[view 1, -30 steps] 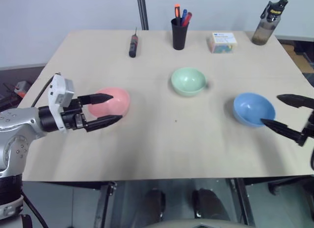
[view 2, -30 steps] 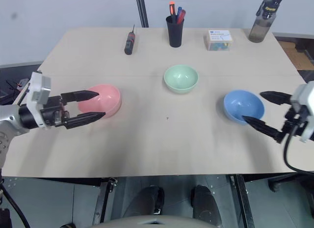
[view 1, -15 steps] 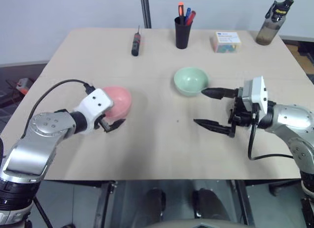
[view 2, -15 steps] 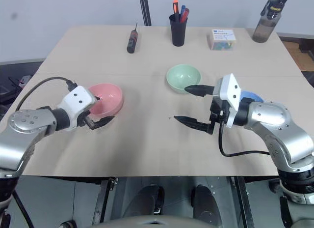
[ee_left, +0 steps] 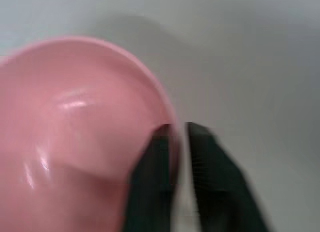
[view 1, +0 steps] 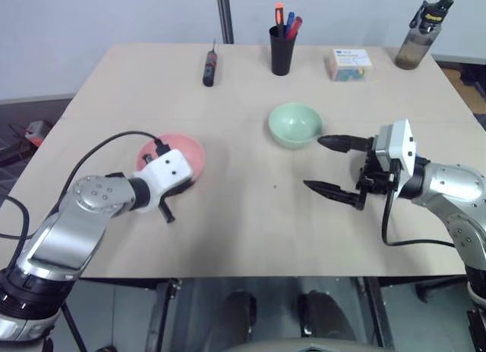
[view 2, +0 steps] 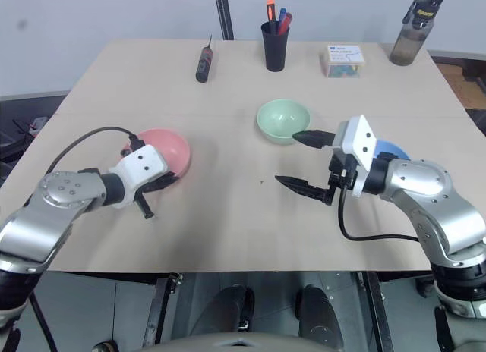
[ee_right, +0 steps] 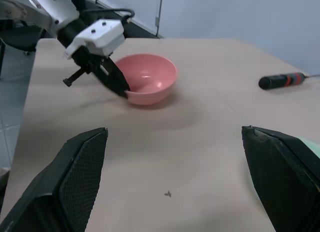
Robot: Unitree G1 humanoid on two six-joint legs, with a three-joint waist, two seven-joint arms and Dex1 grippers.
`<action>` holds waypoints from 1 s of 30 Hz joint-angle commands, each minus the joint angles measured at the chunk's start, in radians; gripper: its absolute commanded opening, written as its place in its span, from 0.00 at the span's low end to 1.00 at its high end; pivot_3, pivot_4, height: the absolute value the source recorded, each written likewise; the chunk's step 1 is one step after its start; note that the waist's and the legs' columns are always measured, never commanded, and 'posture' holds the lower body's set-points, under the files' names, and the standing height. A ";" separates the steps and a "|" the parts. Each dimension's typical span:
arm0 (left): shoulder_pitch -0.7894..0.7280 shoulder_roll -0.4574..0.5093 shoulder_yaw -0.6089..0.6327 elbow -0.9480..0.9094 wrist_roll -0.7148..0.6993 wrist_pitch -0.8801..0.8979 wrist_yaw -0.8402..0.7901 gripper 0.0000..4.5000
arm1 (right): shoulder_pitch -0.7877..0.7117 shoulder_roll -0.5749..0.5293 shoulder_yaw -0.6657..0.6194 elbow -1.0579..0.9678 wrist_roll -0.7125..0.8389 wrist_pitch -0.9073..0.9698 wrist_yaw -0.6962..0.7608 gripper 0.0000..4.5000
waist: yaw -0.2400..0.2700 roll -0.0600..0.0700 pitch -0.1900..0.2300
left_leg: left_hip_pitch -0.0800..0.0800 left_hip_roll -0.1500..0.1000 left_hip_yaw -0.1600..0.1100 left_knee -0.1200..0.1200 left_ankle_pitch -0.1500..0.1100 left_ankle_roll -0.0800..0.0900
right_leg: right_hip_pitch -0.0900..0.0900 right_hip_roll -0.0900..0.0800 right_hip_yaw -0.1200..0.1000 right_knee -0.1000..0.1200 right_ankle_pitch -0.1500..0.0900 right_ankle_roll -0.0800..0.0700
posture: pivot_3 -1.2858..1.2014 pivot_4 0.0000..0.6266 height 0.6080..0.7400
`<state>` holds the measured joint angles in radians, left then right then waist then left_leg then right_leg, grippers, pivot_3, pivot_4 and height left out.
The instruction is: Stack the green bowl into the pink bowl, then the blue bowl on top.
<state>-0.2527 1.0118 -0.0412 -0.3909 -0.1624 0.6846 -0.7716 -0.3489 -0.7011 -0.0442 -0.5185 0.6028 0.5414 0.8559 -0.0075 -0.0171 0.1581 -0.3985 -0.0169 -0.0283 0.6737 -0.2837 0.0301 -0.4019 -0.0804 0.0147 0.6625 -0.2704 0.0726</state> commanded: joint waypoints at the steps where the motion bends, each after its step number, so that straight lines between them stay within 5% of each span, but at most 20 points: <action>1: -0.038 -0.023 0.010 0.000 -0.022 -0.045 -0.039 0.01 | 0.020 -0.019 -0.069 -0.060 0.018 -0.003 -0.026 1.00 | -0.002 0.000 0.000 | 0.000 0.000 0.000 0.000 0.000 0.000 | 0.000 0.000 0.000 0.000 0.000 0.000 | 0.52 0.24 1.00; 6: -0.116 -0.087 -0.027 -0.117 -0.152 -0.067 -0.170 0.01 | 0.087 -0.046 -0.151 -0.101 0.034 0.017 -0.069 1.00 | 0.003 0.000 0.000 | -0.001 0.000 -0.001 0.001 0.000 0.000 | 0.000 0.000 -0.001 0.000 0.000 0.000 | 0.52 0.24 1.00; 18: -0.254 -0.195 -0.252 0.100 -0.038 -0.333 -0.340 0.01 | 0.223 -0.078 -0.257 -0.201 0.062 0.051 -0.149 1.00 | -0.005 0.000 0.000 | 0.000 0.001 0.000 0.004 -0.002 0.004 | 0.000 0.002 0.001 0.002 0.000 0.000 | 0.52 0.24 1.00; 19: -0.266 -0.214 -0.252 0.112 -0.049 -0.333 -0.347 0.15 | 0.230 -0.076 -0.258 -0.206 0.063 0.052 -0.156 1.00 | -0.004 0.000 0.000 | -0.001 0.001 0.000 0.005 -0.002 0.004 | 0.001 0.002 0.000 0.002 0.000 0.000 | 0.52 0.24 1.00; 24: -0.297 -0.269 -0.228 0.135 -0.072 -0.326 -0.360 0.56 | 0.239 -0.077 -0.237 -0.208 0.045 0.046 -0.177 1.00 | -0.003 0.000 0.000 | -0.001 0.001 -0.001 0.009 -0.003 0.005 | 0.004 0.002 -0.001 0.001 0.000 0.000 | 0.52 0.24 1.00; 26: -0.288 -0.252 -0.109 0.116 -0.188 -0.190 -0.349 0.69 | 0.205 -0.093 -0.153 -0.154 -0.065 -0.004 -0.179 1.00 | -0.005 0.000 0.000 | -0.001 0.001 -0.001 0.009 -0.003 0.005 | 0.004 0.002 -0.001 0.001 0.000 0.000 | 0.52 0.24 1.00; 30: -0.198 -0.207 0.117 0.043 -0.353 -0.030 -0.298 0.69 | 0.091 -0.106 0.026 0.026 -0.277 -0.138 -0.149 1.00 | -0.026 0.001 0.001 | 0.002 0.003 -0.001 0.010 -0.003 0.005 | 0.004 0.004 0.000 0.003 0.000 0.000 | 0.52 0.24 1.00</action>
<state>-0.4818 0.7915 -0.0266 -0.2856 -0.4387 0.5918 -1.1009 -0.2075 -0.8030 -0.0737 -0.5506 0.4139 0.4814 0.6938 -0.0337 -0.0161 0.1589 -0.3967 -0.0137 -0.0294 0.6836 -0.2868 0.0354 -0.3975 -0.0762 0.0142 0.6652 -0.2703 0.0729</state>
